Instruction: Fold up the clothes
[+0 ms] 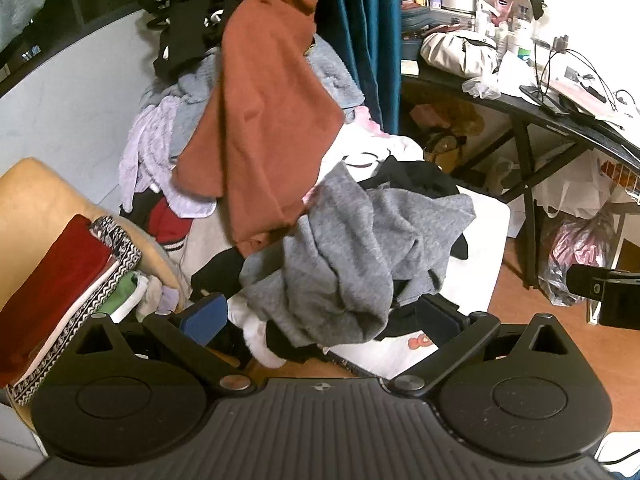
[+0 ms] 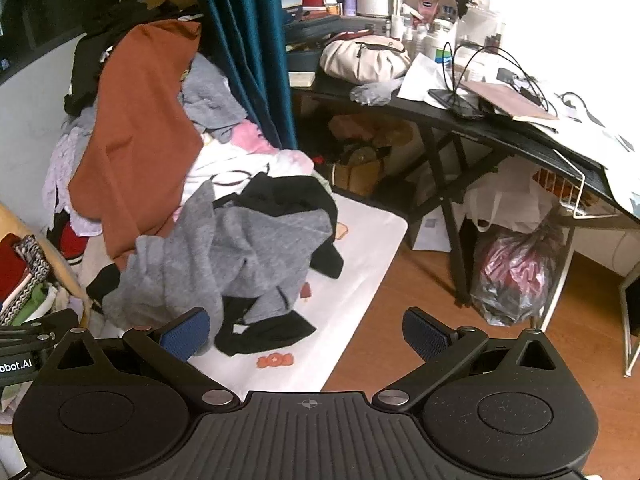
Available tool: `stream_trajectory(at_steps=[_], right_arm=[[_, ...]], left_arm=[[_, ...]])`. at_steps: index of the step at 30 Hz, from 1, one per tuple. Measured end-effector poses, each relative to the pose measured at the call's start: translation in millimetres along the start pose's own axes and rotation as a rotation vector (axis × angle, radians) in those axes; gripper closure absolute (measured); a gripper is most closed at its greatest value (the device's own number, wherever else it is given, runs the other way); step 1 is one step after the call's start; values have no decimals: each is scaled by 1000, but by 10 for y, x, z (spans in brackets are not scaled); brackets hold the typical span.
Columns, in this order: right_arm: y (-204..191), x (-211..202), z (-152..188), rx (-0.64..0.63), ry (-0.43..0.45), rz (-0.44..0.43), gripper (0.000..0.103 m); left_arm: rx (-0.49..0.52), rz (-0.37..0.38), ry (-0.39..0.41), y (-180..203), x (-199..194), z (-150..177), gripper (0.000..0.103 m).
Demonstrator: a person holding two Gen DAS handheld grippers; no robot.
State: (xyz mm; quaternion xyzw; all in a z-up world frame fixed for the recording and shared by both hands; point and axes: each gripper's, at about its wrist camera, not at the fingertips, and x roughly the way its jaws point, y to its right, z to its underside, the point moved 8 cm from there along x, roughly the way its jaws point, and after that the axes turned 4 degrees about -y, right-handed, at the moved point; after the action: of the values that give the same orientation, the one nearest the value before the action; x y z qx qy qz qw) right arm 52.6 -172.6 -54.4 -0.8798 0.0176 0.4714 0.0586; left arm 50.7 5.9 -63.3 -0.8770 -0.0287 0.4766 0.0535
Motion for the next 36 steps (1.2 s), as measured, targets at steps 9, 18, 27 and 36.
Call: stream_trajectory(at_steps=[9,18,27,36], right_arm=[[40,66,-151,-18,16,-7,1],[1,134,-302,-54,40,-37,1],[69,205,-263,-38,48,-62,1],[228,296,-222,-5,42,-83,1]], left_arm=[[-38,19,-1,37,78,-133,1],[-73,-8,1,-36,100,-156,1],[-81,-22,-8,50,108,-152,1],[-70,-35,-26,206,141,-116,1]])
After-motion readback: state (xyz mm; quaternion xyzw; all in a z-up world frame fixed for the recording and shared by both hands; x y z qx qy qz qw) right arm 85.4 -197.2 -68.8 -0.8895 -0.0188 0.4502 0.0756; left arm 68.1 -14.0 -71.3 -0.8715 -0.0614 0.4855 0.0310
